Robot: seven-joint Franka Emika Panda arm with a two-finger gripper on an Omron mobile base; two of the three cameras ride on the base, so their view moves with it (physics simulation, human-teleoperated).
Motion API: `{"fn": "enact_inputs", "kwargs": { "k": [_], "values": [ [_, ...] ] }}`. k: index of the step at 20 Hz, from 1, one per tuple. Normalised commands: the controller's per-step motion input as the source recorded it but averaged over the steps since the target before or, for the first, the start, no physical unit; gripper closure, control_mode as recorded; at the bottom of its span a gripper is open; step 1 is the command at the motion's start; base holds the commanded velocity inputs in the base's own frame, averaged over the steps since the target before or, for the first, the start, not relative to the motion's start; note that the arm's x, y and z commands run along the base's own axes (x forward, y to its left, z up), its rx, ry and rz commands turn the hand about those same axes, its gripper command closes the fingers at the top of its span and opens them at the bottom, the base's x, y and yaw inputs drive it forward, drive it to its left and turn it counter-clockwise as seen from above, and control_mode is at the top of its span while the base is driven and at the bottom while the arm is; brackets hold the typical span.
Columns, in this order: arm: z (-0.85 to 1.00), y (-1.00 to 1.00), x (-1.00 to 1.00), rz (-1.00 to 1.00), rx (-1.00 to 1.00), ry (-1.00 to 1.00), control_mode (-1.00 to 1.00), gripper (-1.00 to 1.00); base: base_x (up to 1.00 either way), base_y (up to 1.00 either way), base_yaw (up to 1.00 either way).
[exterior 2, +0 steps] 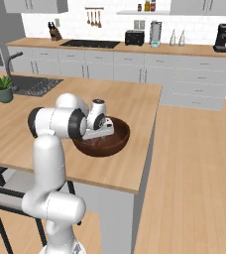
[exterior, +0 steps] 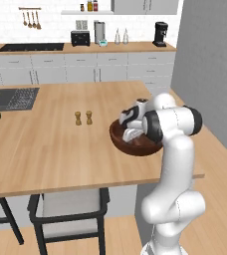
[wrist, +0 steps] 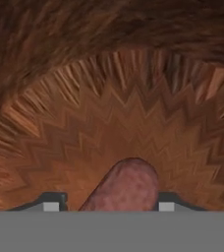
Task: Place one bun and one sausage from the bowl on each plate.
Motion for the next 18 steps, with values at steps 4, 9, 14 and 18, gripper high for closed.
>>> {"fn": "enact_inputs", "kwargs": {
  "k": [4, 9, 14, 18],
  "values": [
    [0.89, -0.02, -0.19, -0.01, 0.03, -0.19, -1.00, 1.00, 0.00, 0.00, 0.00],
    [1.00, -0.11, -0.22, -0.02, 0.10, -0.06, -1.00, 1.00, 0.00, 0.00, 0.00],
    [1.00, -0.27, -0.33, -0.04, 0.11, 0.04, -1.00, 1.00, 0.00, 0.00, 0.00],
    [1.00, -0.30, -0.83, -0.09, 0.08, 0.18, -1.00, 1.00, 0.00, 0.00, 0.00]
  ]
}}
